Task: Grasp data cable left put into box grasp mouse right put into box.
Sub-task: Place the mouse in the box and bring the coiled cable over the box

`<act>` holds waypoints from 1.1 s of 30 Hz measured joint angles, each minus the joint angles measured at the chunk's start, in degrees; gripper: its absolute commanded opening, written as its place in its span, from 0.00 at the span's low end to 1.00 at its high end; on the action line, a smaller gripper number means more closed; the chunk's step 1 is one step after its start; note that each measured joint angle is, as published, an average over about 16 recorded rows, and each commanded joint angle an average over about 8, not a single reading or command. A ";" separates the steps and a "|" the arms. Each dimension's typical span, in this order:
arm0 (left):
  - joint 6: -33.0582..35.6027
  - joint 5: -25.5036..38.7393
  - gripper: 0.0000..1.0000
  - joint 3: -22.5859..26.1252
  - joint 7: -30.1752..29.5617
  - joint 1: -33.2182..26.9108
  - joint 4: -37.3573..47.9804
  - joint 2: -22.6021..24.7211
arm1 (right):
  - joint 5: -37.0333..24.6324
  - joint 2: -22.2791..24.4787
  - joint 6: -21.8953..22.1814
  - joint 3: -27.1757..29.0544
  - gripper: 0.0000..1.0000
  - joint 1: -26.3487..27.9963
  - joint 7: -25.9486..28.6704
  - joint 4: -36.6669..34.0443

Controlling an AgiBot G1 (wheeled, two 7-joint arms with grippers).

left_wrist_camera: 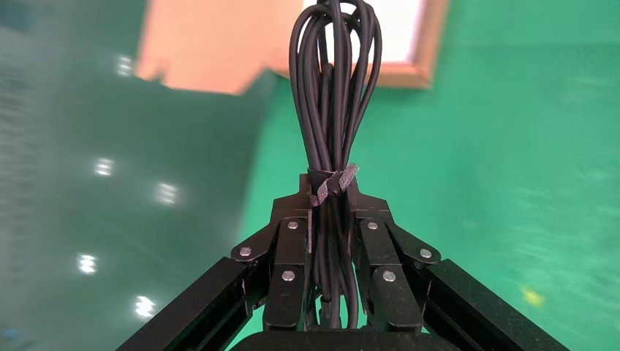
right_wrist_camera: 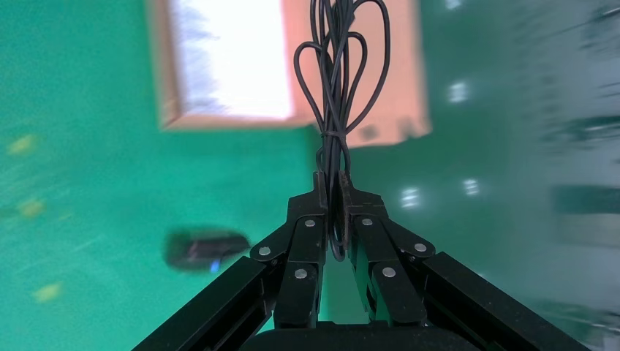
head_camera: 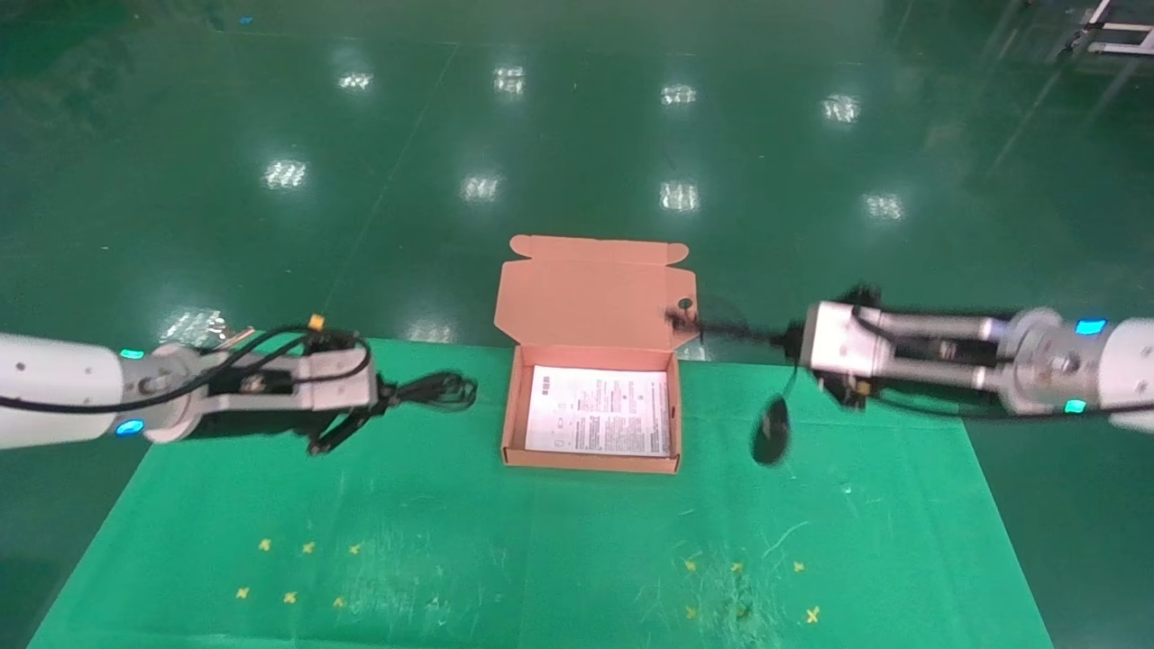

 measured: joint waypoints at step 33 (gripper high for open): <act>-13.29 6.51 0.00 -3.15 -3.06 -8.61 -3.89 5.12 | 6.81 -22.26 9.48 2.28 0.00 19.39 -18.16 -23.02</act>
